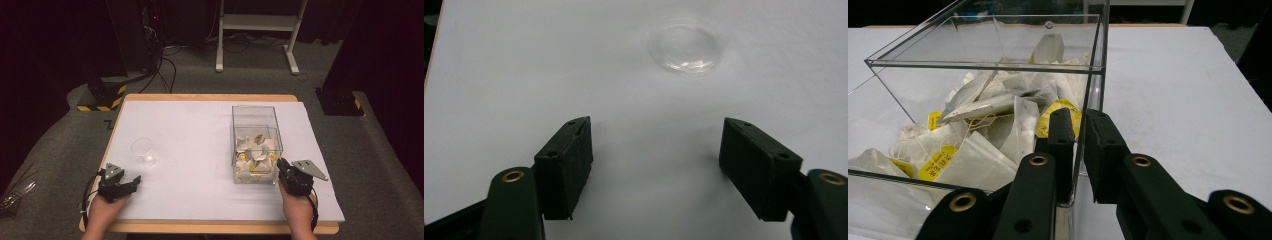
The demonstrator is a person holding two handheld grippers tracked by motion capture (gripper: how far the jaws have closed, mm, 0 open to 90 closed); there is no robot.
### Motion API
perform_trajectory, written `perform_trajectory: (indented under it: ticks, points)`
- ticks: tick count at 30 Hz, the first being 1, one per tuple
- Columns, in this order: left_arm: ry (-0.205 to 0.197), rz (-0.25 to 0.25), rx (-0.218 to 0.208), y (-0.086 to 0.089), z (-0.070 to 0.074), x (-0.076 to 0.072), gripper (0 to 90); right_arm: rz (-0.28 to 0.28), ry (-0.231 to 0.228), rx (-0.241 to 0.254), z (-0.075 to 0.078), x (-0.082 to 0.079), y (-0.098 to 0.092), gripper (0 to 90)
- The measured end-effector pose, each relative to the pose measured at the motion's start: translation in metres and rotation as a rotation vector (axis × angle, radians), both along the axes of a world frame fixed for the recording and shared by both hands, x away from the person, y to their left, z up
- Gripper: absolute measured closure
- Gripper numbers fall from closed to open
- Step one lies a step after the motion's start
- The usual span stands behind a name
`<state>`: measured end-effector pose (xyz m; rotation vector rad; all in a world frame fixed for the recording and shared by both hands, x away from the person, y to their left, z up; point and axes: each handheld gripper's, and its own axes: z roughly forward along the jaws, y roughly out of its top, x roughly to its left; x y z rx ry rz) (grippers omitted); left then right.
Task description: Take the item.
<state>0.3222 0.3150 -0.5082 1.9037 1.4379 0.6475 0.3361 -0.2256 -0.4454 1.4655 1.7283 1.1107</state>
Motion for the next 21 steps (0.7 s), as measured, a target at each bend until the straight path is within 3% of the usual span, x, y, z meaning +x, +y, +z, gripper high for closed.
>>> perform_trajectory:
  ticks: [21]
  points:
    - [0.002, -0.001, 0.0, 0.0, 0.0, 0.0, 29.8, 0.007, -0.012, 0.009, -0.002, -0.021, -0.002, 81.9]
